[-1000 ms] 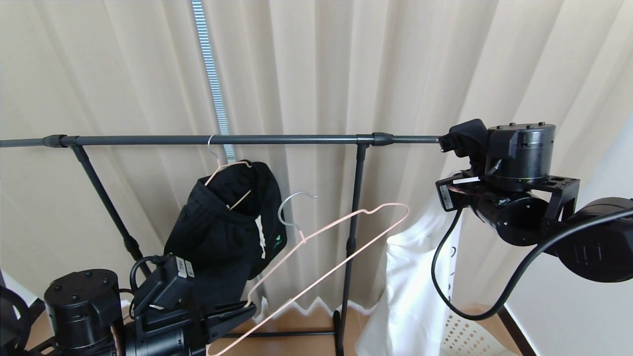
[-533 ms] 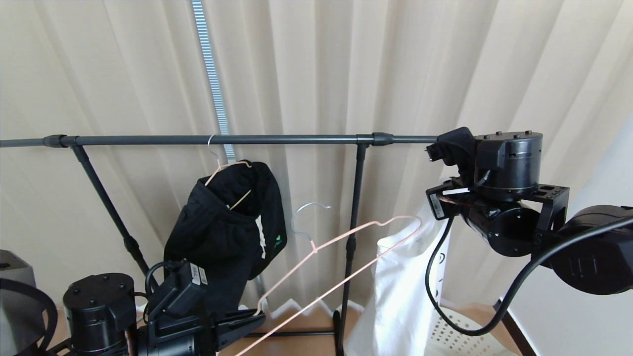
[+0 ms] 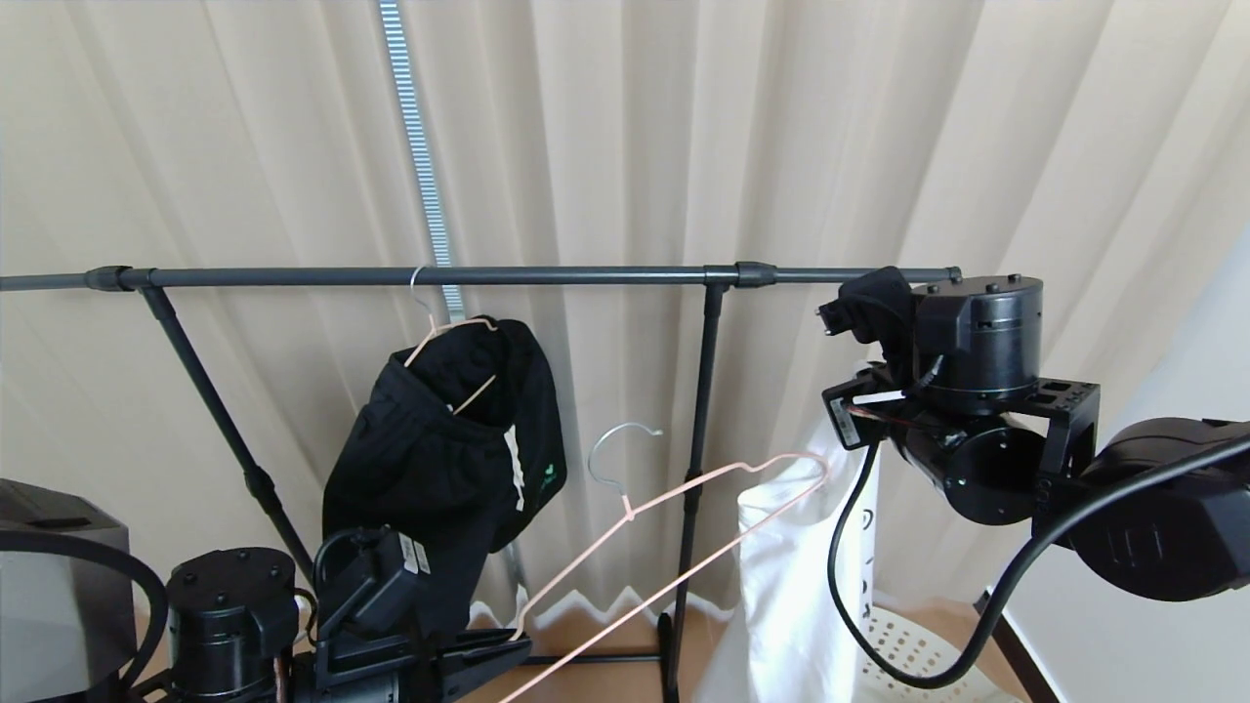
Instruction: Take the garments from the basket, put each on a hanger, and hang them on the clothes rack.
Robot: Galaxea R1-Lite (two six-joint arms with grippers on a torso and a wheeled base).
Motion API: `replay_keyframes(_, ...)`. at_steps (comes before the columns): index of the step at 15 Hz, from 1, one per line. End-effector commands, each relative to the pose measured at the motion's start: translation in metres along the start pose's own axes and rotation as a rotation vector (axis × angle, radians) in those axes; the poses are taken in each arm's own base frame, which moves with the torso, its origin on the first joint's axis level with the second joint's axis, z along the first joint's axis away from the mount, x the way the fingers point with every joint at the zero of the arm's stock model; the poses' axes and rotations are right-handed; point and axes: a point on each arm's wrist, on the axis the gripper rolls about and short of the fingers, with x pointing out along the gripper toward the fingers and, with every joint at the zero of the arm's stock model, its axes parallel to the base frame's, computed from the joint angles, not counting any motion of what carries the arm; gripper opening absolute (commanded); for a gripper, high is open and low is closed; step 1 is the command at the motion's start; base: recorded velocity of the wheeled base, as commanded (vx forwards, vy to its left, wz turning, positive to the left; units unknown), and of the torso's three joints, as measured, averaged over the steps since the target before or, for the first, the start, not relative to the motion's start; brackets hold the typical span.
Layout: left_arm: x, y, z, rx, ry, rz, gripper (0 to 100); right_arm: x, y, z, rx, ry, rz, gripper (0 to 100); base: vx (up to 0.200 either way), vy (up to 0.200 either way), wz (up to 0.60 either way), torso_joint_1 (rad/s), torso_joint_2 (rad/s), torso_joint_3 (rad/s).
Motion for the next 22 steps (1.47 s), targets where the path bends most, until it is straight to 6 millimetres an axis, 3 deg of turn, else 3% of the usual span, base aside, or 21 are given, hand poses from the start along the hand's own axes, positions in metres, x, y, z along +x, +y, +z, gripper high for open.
replay_keyframes(1,0.0,-0.002,0.002,0.009,-0.009,-0.006,0,0.001,0.005,-0.003,-0.011,0.007,0.008,0,0.0,0.0,0.0,0.0,0.0,0.0)
replay_keyframes(9,-0.006,-0.007,0.014,0.011,-0.059,0.012,0,0.002,0.008,-0.004,-0.018,0.012,0.012,0,0.0,0.0,0.0,0.0,0.0,0.0)
replay_keyframes(12,-0.003,-0.009,0.013,0.009,-0.045,0.116,0,-0.011,0.018,-0.007,-0.043,0.009,0.02,0,0.0,0.0,0.0,0.0,0.0,0.0)
replay_keyframes(17,-0.002,-0.011,0.014,0.004,-0.047,0.129,0,-0.026,0.029,-0.005,-0.068,-0.003,0.007,0,0.0,0.0,0.0,0.0,0.0,0.0)
replay_keyframes(22,-0.002,-0.016,0.017,0.018,-0.06,0.107,0,-0.021,0.033,0.0,-0.05,-0.014,-0.012,0,0.0,0.0,0.0,0.0,0.0,0.0)
